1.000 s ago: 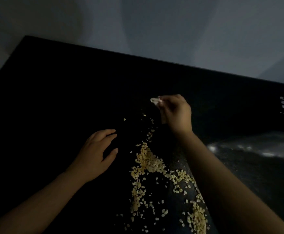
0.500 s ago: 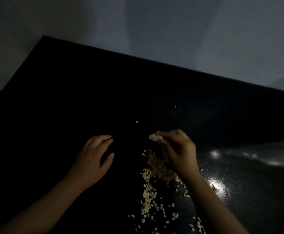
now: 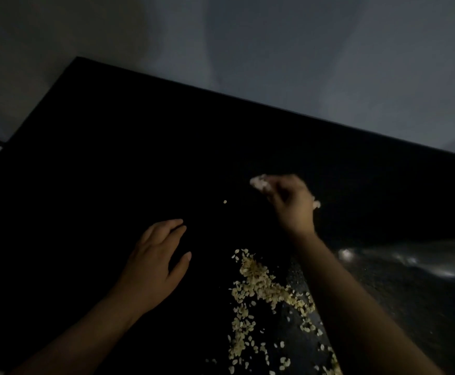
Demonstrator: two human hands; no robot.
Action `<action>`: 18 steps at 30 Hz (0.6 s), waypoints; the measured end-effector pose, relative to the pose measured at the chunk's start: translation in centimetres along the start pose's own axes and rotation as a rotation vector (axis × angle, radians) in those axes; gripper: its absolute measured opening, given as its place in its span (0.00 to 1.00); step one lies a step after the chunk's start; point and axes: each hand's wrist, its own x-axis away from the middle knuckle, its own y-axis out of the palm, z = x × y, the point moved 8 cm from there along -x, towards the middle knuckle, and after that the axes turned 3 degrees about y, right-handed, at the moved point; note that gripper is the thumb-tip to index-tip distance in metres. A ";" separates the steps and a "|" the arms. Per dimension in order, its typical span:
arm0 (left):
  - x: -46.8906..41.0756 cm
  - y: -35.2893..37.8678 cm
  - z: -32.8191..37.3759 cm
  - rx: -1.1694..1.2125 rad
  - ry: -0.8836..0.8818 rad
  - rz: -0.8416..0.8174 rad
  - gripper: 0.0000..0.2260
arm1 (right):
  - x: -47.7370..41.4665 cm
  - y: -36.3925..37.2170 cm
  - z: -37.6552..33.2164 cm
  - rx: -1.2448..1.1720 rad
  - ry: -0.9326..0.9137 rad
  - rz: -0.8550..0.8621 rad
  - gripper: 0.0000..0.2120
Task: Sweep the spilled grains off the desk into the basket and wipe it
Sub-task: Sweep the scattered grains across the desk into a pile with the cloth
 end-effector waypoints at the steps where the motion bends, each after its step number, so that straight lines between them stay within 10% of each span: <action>1: 0.0 0.0 0.0 0.010 -0.001 -0.003 0.27 | 2.3 0.7 -0.8 -0.013 -0.025 -0.055 0.09; 18: -1.0 -0.9 -1.5 0.062 -0.021 0.020 0.27 | -0.7 6.8 -6.2 -0.077 -0.174 -0.182 0.12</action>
